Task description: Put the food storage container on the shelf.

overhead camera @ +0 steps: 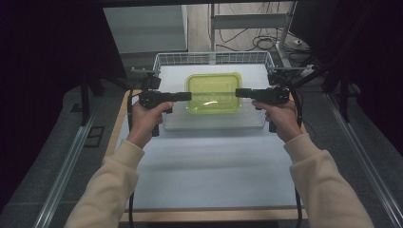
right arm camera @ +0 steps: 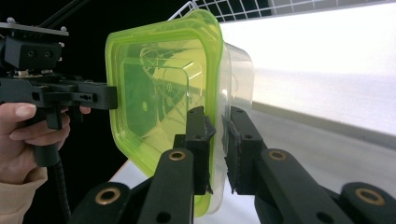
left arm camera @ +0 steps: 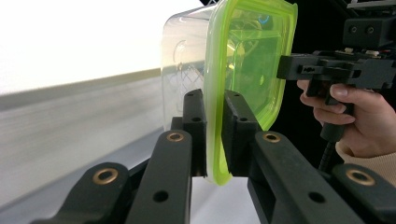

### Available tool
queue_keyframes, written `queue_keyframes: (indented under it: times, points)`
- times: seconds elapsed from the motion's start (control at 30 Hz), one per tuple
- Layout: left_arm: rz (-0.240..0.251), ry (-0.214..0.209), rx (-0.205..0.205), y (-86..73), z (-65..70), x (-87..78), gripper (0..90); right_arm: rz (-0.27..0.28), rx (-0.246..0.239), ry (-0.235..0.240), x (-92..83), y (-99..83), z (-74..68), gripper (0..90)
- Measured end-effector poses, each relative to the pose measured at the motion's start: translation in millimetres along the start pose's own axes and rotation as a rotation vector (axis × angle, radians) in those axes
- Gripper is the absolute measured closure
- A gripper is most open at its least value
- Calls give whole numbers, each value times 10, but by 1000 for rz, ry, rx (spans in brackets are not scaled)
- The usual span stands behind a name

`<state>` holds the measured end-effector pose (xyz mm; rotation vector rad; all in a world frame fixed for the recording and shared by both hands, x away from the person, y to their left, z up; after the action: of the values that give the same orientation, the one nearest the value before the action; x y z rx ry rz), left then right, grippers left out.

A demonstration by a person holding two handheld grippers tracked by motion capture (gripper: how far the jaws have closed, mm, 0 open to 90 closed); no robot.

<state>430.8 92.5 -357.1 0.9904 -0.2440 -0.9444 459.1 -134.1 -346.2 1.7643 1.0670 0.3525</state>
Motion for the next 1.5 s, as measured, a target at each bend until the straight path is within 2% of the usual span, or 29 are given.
queue_keyframes:
  times: [0.67,0.83,1.17,1.27,1.5]
  points:
    - [18,15,-21,308,-132,134,816,2,8,-38,186,292,79,807]
    - [8,21,-12,363,-168,203,816,9,21,-44,219,361,144,807]
    - [8,46,-27,450,-262,361,814,4,47,-76,305,440,302,806]
    - [2,55,-13,487,-297,395,813,2,48,-82,323,461,326,806]
    - [3,70,-13,529,-345,465,809,-6,70,-96,367,500,389,806]
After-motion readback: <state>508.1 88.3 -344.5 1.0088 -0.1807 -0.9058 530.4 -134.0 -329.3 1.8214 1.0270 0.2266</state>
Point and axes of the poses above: each handheld gripper's, and its own axes: x roughly forward along the jaws, y roughly out of its top, z roughly to its right, the point moved 8 cm from there along x, roughly forward along the jaws, and after that the axes turned 12 degrees about z, right-handed, at the moved point
